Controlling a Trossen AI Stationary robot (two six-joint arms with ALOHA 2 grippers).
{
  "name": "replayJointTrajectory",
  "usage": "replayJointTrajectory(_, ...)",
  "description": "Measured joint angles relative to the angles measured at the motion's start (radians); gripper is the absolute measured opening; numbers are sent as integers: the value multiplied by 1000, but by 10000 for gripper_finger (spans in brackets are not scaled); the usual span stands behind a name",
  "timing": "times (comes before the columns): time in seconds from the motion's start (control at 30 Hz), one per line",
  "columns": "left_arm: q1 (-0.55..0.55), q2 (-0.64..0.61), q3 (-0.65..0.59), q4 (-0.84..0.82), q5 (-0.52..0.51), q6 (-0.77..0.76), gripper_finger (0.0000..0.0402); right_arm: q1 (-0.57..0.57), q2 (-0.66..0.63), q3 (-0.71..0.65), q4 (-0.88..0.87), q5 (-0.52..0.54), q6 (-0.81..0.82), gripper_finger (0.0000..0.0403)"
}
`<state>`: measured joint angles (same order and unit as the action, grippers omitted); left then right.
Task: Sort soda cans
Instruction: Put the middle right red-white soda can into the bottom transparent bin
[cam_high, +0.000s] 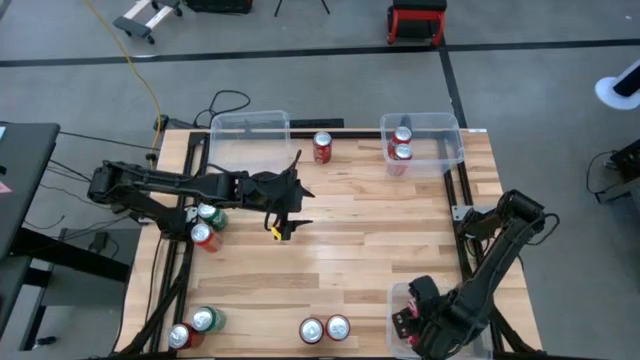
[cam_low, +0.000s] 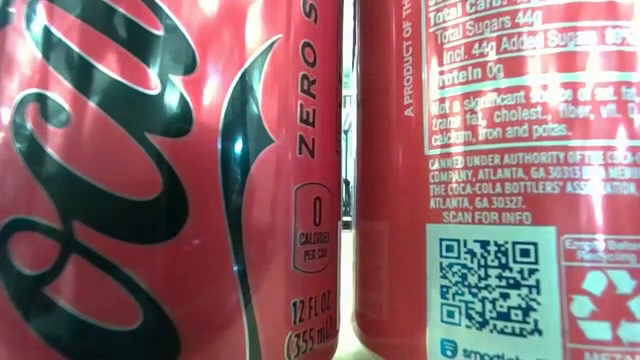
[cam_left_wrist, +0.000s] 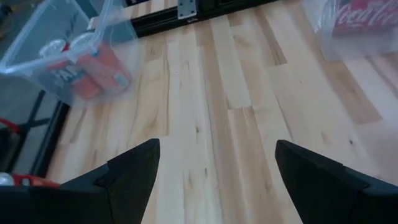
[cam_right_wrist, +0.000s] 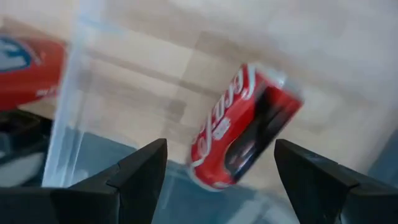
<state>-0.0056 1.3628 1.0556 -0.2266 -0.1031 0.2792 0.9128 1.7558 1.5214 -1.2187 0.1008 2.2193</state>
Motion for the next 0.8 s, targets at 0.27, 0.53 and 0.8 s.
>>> replayJointTrajectory(0.27, 28, 0, 0, -2, 1, 106, 316, -21, 0, -167, 226, -174, 163, 315)
replayJointTrajectory(0.53, 88, 0, 0, 7, 62, 171, 316, -39, -7, -277, 380, -202, 175, 315)
replayJointTrajectory(0.8, 151, 45, 0, 118, 130, 207, 316, -36, -1, -364, 448, -294, 162, 316)
